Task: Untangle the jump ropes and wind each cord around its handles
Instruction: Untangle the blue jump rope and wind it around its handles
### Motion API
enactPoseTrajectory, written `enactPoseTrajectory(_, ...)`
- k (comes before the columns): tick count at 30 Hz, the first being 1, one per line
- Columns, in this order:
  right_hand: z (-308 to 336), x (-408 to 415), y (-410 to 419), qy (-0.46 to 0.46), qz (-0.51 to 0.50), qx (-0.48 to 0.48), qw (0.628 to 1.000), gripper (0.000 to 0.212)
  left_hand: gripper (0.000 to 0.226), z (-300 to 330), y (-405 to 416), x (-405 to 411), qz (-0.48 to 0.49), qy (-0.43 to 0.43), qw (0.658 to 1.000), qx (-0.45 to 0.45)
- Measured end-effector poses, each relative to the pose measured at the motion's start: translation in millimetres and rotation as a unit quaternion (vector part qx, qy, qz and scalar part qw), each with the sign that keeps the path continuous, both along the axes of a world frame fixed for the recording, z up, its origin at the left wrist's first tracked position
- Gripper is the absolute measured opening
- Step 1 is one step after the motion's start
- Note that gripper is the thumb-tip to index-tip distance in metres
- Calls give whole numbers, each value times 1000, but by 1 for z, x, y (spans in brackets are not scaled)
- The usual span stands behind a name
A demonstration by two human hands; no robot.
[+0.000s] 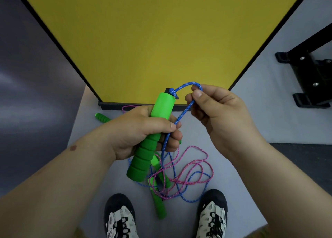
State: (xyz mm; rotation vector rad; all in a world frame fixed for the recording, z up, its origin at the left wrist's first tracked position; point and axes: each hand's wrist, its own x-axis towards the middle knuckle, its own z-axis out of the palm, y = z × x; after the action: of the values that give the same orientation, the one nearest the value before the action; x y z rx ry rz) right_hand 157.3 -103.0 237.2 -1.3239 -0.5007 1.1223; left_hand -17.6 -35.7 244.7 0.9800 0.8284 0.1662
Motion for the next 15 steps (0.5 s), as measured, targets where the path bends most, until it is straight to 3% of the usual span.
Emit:
enactPoseTrajectory(5, -2, 0, -1, 37, -7, -10, 999, 13, 5, 2, -1, 0, 4, 14, 1000, -1)
enactPoseTrajectory(9, -2, -8, -4, 91, 59, -16, 994, 18, 6, 2, 0, 1, 27, 21, 999, 6)
enactPoseTrajectory(15, -4, -15, -6, 39, 89, -5, 995, 15, 9, 2, 1, 1, 28, 18, 999, 5)
